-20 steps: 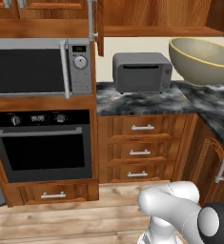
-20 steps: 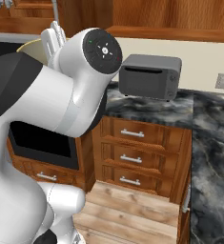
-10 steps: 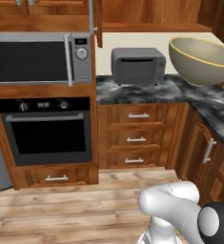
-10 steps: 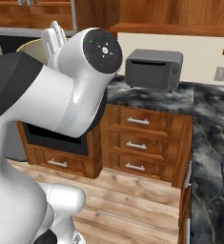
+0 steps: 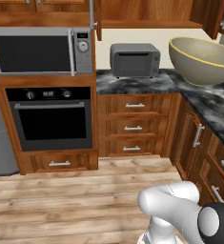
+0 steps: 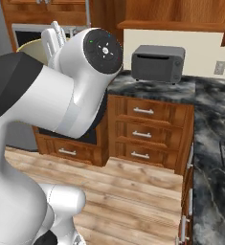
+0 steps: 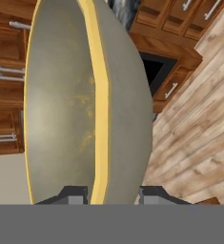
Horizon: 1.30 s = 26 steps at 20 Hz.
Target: Move the bowls from the cabinet to the plates on the dining table.
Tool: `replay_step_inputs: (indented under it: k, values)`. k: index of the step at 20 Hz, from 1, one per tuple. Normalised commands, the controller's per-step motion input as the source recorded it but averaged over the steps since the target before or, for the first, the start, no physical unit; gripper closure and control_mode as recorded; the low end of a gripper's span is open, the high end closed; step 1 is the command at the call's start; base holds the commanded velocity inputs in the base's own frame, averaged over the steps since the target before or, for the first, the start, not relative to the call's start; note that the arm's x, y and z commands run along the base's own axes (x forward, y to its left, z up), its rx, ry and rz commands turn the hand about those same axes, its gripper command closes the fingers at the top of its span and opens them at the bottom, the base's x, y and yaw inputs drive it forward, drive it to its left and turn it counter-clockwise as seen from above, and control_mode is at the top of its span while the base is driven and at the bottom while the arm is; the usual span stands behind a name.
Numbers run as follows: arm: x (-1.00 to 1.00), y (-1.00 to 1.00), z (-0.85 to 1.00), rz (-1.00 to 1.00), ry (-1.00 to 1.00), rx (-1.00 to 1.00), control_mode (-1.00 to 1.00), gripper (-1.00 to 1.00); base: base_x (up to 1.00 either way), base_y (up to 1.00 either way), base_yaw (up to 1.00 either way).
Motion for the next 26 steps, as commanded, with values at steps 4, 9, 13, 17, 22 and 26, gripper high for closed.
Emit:
replay_step_inputs:
  k: [4,9,13,17,22,26]
  values:
    - [0.00,0.00,0.00,0.00,0.00,0.00,1.00,1.00,-0.62,0.27,0.00]
    - [0.00,0.00,0.00,0.00,0.00,0.00,1.00,1.00,-0.62,0.30,0.00]
    - [0.00,0.00,0.00,0.00,0.00,0.00,1.00,1.00,-0.62,0.32,0.00]
    - [0.00,0.00,0.00,0.00,0.00,0.00,1.00,1.00,-0.62,0.30,0.00]
    - [0.00,0.00,0.00,0.00,0.00,0.00,1.00,1.00,-0.62,0.30,0.00]
    - [0.00,0.00,0.00,0.00,0.00,0.00,1.00,1.00,-0.62,0.30,0.00]
